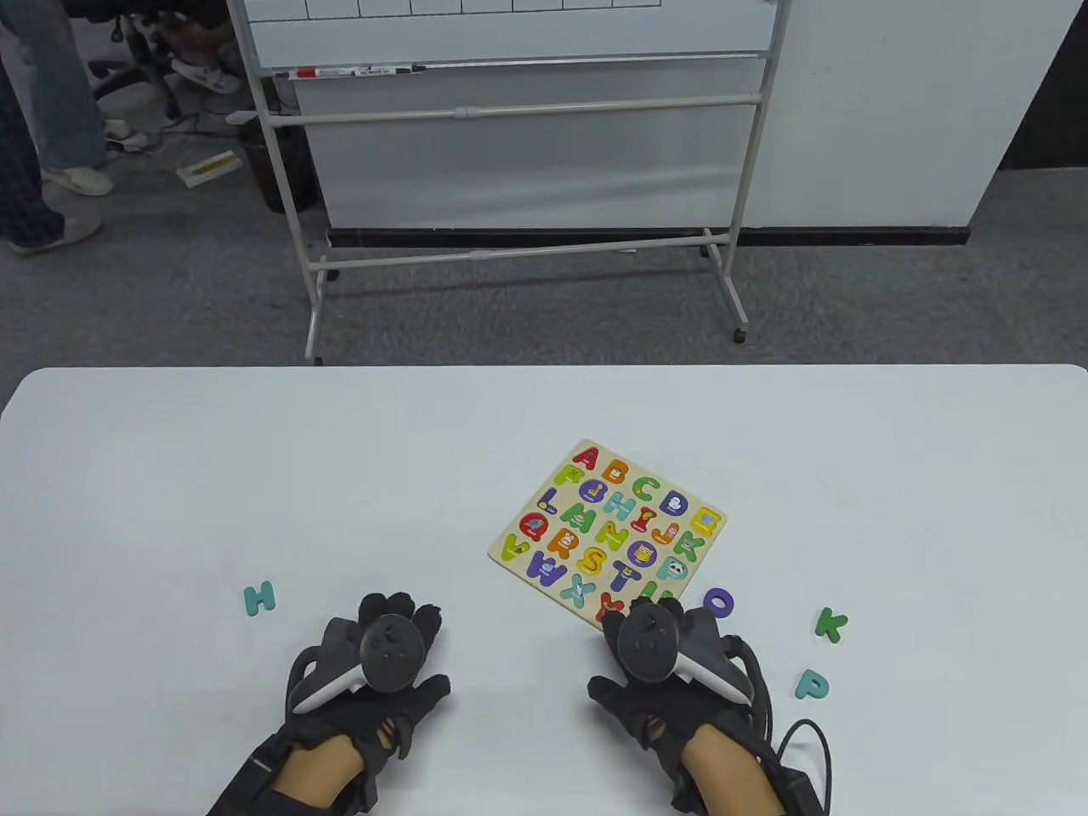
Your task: Hold alphabet puzzle board and insert letter blocks into matching slots
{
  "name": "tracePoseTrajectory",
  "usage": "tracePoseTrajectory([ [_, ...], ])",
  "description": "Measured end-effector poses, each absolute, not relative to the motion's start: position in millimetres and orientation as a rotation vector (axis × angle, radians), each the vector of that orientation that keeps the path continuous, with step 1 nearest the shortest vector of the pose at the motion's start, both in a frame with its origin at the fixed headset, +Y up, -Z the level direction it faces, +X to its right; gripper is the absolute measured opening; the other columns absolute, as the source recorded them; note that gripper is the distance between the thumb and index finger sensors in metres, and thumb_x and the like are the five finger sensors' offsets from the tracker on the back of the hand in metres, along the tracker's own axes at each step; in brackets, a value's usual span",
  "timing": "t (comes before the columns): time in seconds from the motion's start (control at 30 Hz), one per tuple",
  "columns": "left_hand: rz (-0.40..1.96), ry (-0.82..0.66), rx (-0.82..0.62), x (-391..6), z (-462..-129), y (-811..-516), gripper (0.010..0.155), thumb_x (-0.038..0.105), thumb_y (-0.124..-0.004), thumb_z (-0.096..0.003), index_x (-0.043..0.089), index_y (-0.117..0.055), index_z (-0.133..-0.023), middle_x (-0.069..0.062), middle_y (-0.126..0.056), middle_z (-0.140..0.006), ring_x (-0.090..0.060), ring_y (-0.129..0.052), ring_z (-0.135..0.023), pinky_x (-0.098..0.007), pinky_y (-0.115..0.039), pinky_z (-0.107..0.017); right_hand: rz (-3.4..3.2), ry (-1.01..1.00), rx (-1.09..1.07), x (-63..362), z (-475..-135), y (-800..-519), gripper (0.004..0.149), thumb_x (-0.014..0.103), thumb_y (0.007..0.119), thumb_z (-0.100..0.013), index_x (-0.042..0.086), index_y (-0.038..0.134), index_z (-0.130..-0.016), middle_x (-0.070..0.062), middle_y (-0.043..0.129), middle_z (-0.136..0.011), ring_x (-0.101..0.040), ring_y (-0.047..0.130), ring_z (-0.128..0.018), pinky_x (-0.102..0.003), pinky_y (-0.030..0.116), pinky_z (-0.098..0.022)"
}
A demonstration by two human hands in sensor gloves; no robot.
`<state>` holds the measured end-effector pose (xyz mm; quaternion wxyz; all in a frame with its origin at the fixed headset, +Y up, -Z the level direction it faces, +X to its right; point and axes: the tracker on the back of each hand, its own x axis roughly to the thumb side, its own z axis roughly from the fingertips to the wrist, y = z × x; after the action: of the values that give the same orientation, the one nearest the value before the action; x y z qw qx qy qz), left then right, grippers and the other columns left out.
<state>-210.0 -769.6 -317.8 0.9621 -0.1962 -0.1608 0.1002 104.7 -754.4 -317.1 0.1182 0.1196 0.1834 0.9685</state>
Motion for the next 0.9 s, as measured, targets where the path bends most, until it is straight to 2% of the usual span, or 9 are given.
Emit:
tracePoseTrajectory([
  [0.2, 0.186, -0.313, -0.403, -197.4, -332.6, -774.3, 0.08, 0.052, -0.057, -0.0524, 0.019, -0.014, -0.111, -0.02, -0.002, -0.113, -0.048, 0.003, -0.102, -0.073, -0.012, -0.067, 2.824, 0.508, 0.323, 108.6, -319.1, -754.6, 0.083, 0.061, 0.064, -0.049, 0.023, 0.03, -0.114, -0.018, 0.02, -0.119, -0.048, 0.015, -0.109, -0.072, 0.025, -0.071],
  [0.37, 0.166, -0.3, -0.365, -188.4, -363.7, -763.7, 0.079, 0.051, -0.056, -0.0519, 0.02, -0.013, -0.11, -0.017, -0.001, -0.113, -0.046, 0.005, -0.103, -0.071, -0.01, -0.068, 2.815, 0.53, 0.306, 110.7, -321.7, -758.9, 0.083, 0.061, 0.064, -0.049, 0.022, 0.03, -0.114, -0.019, 0.021, -0.119, -0.048, 0.016, -0.109, -0.072, 0.025, -0.071],
  [0.6, 0.184, -0.322, -0.377, -161.6, -402.9, -755.0, 0.078, 0.053, -0.051, -0.0503, 0.021, -0.013, -0.11, -0.016, -0.001, -0.113, -0.045, 0.006, -0.103, -0.063, -0.006, -0.07, 2.81, 0.388, 0.324, 112.2, -324.8, -754.7, 0.083, 0.061, 0.065, -0.048, 0.022, 0.032, -0.114, -0.019, 0.023, -0.119, -0.048, 0.017, -0.109, -0.072, 0.027, -0.071],
  [0.8, 0.181, -0.353, -0.41, -126.7, -422.6, -766.6, 0.077, 0.052, -0.051, -0.0507, 0.022, -0.011, -0.109, -0.014, 0.003, -0.112, -0.043, 0.007, -0.103, -0.061, -0.005, -0.07, 2.816, 0.448, 0.337, 109.4, -325.2, -759.0, 0.083, 0.061, 0.065, -0.049, 0.022, 0.032, -0.114, -0.019, 0.022, -0.119, -0.048, 0.016, -0.109, -0.072, 0.026, -0.071],
  [0.9, 0.189, -0.386, -0.452, -108.7, -430.9, -777.9, 0.072, 0.05, -0.048, -0.0502, 0.026, -0.016, -0.11, -0.008, 0.0, -0.113, -0.04, 0.007, -0.103, -0.06, -0.005, -0.07, 2.816, 0.45, 0.342, 107.6, -324.1, -759.4, 0.083, 0.061, 0.065, -0.049, 0.022, 0.032, -0.114, -0.02, 0.022, -0.118, -0.048, 0.016, -0.109, -0.072, 0.027, -0.071],
])
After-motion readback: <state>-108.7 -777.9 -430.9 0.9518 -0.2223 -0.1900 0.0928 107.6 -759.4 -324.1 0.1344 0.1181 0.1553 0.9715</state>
